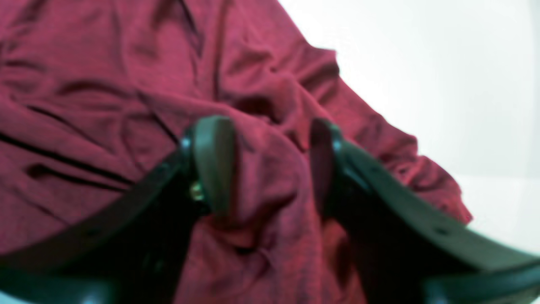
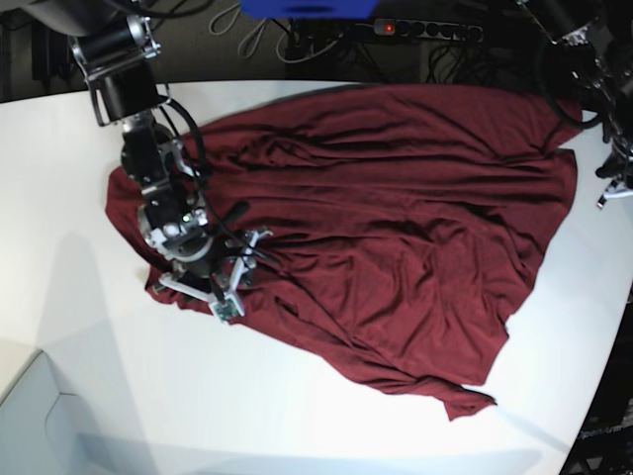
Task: Layout the t-shirt on the table in an organized manner, then fold the t-shirt properly
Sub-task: 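Pull the shirt side with the right gripper away from the left gripper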
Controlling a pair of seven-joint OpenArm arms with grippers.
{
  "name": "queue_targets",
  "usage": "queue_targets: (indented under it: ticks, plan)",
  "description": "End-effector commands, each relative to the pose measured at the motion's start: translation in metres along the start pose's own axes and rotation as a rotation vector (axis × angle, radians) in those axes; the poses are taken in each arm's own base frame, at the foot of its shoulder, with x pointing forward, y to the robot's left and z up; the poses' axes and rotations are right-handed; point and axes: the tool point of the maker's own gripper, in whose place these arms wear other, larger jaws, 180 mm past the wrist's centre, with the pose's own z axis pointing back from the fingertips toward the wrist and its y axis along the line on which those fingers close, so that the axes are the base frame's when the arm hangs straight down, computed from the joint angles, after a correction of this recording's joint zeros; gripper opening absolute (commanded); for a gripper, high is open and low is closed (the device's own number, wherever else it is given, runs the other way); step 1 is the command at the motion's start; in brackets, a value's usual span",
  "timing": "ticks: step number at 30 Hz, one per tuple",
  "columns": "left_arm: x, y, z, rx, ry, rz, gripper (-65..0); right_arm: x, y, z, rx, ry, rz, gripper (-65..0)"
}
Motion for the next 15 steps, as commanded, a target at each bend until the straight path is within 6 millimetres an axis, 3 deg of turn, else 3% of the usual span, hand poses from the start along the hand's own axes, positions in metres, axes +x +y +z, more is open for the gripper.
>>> queue_targets:
  ticks: [1, 4, 12, 15]
  plan:
    - [0.017, 0.000, 0.002, 0.000, -0.053, -0.006, -64.8, 0.018, -0.009, -0.001, -0.019, -0.051, -0.003, -44.4]
    - [0.018, 0.000, 0.002, 0.000, -0.054, -0.005, -64.9, 0.007, -0.014, -0.011, -0.024, -0.005, -0.011, -51.5]
    - [0.018, 0.001, 0.002, 0.002, -0.058, -0.008, -64.9, -0.001, -0.016, -0.016, -0.025, 0.022, -0.013, -53.4]
    - [0.018, 0.000, 0.002, 0.000, -0.058, -0.006, -64.9, 0.004, -0.016, -0.016, -0.024, -0.009, -0.013, -62.7]
